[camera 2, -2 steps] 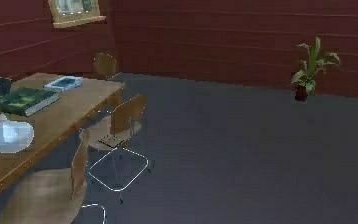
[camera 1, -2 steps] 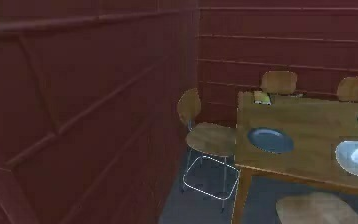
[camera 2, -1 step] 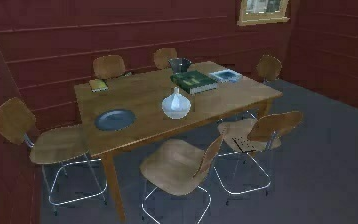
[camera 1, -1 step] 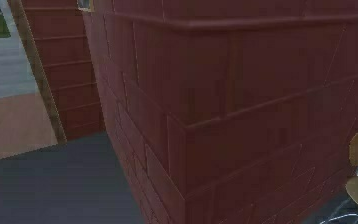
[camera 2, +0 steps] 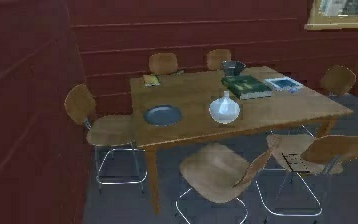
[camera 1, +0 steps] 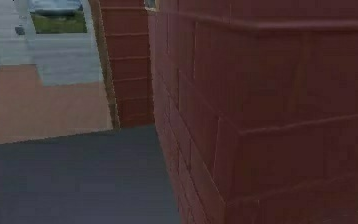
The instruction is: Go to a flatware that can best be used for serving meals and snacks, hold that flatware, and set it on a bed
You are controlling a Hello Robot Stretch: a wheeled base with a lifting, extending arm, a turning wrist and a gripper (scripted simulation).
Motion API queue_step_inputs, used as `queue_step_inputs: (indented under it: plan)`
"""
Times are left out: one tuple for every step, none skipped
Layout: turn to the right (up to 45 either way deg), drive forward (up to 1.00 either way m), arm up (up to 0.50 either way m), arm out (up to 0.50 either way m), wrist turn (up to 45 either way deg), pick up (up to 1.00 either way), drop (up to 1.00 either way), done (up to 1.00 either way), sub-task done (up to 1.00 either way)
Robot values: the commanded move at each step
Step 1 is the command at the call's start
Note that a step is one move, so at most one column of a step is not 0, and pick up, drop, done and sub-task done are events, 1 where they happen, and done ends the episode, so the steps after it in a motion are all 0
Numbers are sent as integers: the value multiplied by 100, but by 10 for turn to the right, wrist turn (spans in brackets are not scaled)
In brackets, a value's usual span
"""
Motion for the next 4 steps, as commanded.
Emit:
queue_step_inputs:
  plan:
    - [450,0,0,0,0,0,0,0,0]
    - [450,0,0,0,0,0,0,0,0]
    - [450,0,0,0,0,0,0,0,0]
    - [90,0,0,0,0,0,0,0,0]
